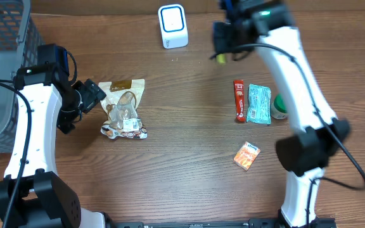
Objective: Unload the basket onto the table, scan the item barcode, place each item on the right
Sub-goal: 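Carry the highlighter right and release it near the wipes packet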
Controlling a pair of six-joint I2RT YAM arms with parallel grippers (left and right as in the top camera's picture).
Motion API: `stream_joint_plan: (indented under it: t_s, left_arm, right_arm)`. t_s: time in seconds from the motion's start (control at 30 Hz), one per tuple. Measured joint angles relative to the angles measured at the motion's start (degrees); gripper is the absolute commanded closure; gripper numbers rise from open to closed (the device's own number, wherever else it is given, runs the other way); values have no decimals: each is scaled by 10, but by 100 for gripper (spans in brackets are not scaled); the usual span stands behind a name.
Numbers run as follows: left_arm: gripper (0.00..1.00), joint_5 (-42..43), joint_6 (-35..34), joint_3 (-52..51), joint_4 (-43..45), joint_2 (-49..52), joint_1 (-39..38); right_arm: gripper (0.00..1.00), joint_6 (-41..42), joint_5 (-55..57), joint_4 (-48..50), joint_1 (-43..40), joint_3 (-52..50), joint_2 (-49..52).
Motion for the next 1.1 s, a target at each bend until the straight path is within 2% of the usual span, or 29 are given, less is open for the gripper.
stream_joint_plan:
  t_s: [0.1, 0.2, 0.3, 0.5, 0.53, 0.57, 0.63, 0.93, 1.1]
  left_arm:
    - [0, 0, 0, 0, 0, 0, 0]
    - [0, 0, 0, 0, 0, 0, 0]
    - [0, 0, 0, 0, 0, 0, 0]
    - [0, 0, 0, 0, 0, 0, 0]
    - [0, 0, 0, 0, 0, 0, 0]
    - [0, 0, 0, 0, 0, 0, 0]
    - [0, 0, 0, 0, 0, 0, 0]
    - [0, 0, 0, 0, 0, 0, 0]
    - [0, 0, 0, 0, 0, 0, 0]
  right_arm:
    - [94, 0, 1, -75, -16, -2, -17]
    - [94, 0, 5, -111, -28, -46, -9]
    - [91, 0, 11, -97, -37, -117, 4]
    - [87, 2, 16, -3, -50, -282, 15]
    - [74, 1, 16, 10, -50, -302, 16]
    - [54, 3, 16, 27, -50, -326, 17]
    - [42, 2, 16, 46, -50, -360, 17]
    - [35, 4, 15, 50, -48, -377, 15]
    - [32, 24, 8, 80, -30, -377, -31]
